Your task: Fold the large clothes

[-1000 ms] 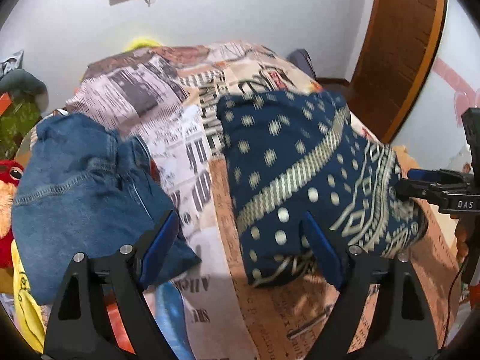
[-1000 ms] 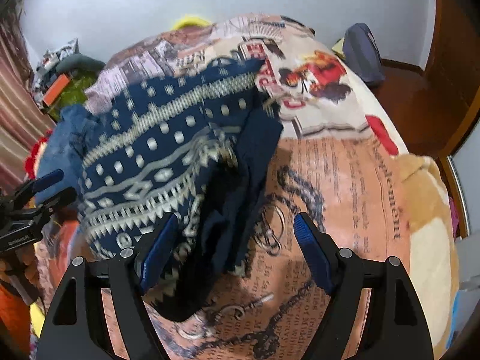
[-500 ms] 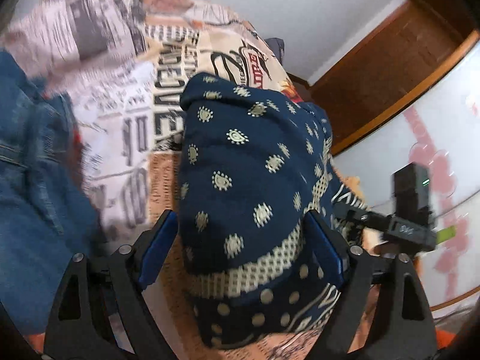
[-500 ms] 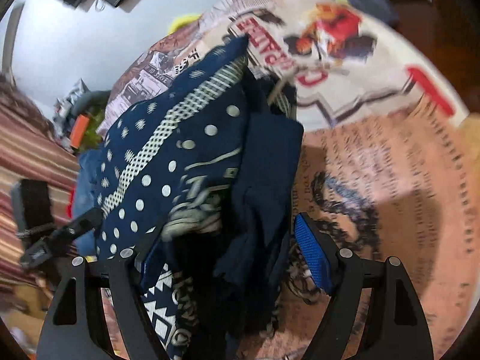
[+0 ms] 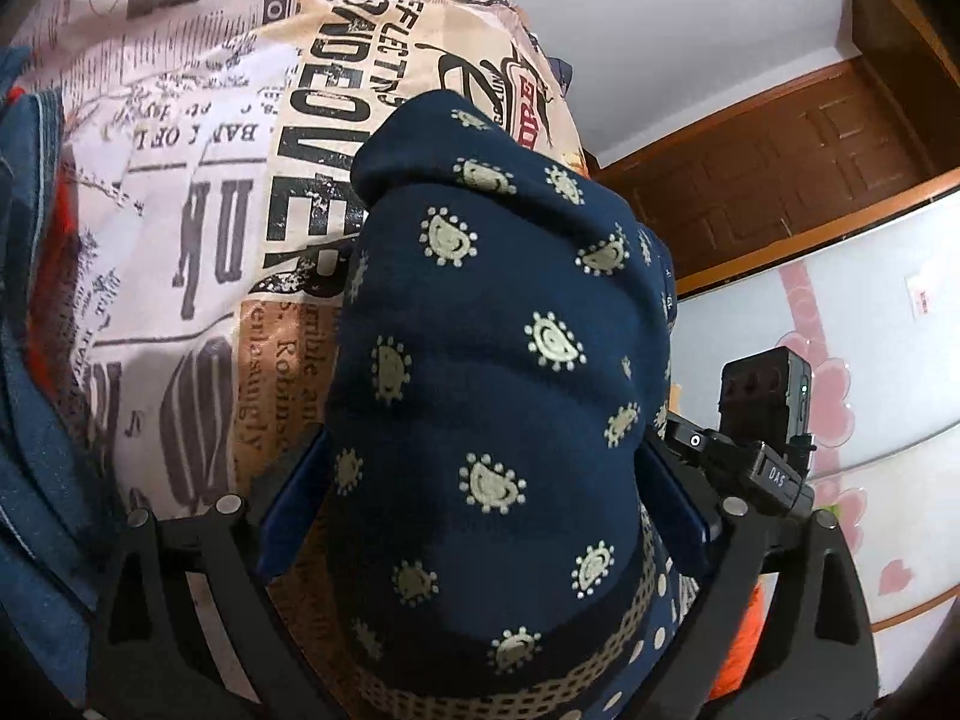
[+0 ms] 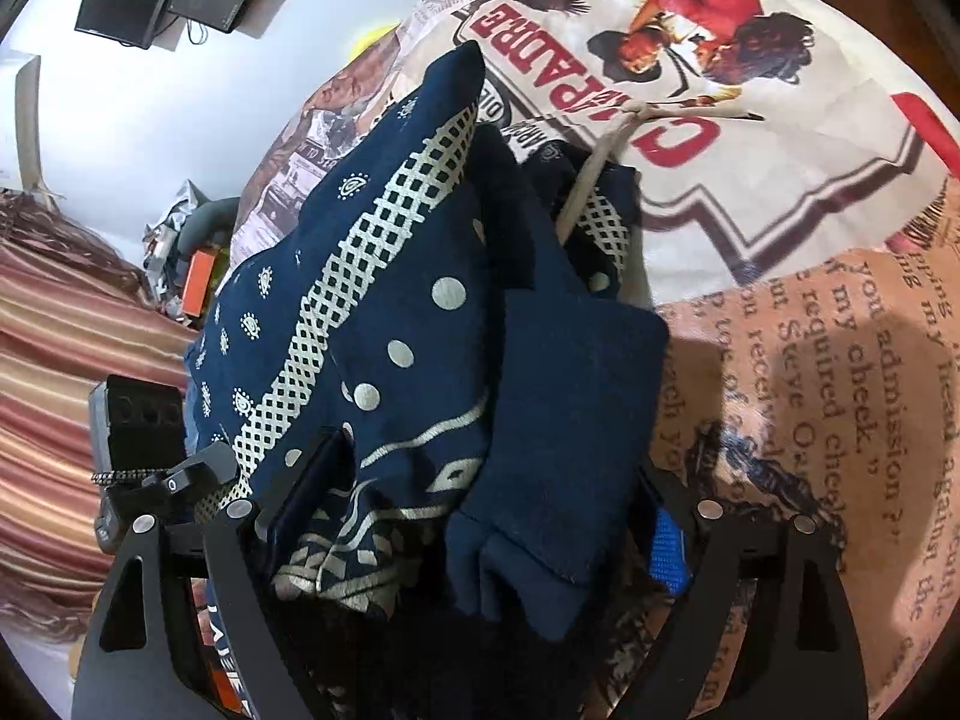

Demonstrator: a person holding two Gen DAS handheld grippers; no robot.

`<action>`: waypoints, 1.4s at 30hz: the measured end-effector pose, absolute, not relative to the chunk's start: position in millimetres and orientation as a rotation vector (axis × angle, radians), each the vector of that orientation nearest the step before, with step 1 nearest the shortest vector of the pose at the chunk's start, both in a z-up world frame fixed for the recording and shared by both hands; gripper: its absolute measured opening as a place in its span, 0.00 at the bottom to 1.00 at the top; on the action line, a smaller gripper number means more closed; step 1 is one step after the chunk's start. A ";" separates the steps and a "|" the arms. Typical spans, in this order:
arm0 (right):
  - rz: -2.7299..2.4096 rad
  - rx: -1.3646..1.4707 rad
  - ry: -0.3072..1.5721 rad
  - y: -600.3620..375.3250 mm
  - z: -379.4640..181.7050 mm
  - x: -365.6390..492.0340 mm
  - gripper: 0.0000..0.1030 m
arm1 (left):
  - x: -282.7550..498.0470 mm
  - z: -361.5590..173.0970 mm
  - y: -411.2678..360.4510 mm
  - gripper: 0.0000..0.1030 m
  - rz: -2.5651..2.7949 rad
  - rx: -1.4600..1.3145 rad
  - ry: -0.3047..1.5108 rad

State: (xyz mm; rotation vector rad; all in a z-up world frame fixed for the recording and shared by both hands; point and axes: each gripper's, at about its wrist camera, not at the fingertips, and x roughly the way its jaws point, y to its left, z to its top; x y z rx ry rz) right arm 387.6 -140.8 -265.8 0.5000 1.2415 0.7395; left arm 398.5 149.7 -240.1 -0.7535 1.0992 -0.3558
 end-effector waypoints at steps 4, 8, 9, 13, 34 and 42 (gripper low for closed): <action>0.756 0.510 1.233 -139.7 -259.9 381.1 0.67 | 392.4 -231.1 147.6 0.80 -0.357 -0.731 1.083; 0.757 0.490 1.213 -138.8 -245.5 378.1 0.40 | 386.2 -216.2 142.5 0.68 -0.350 -0.680 1.075; 0.765 0.485 1.206 -139.1 -239.9 376.3 0.37 | 383.8 -210.7 141.6 0.67 -0.352 -0.672 1.071; 0.774 0.441 1.183 -130.7 -216.5 371.0 0.31 | 374.1 -185.9 140.0 0.60 -0.360 -0.636 1.040; 0.959 0.269 0.957 1.7 -91.1 316.0 0.31 | 272.4 -47.9 270.0 0.60 -0.234 -0.561 0.765; 1.021 0.240 0.998 82.9 -112.5 319.2 0.31 | 261.0 -68.8 345.6 0.60 -0.138 -0.596 0.773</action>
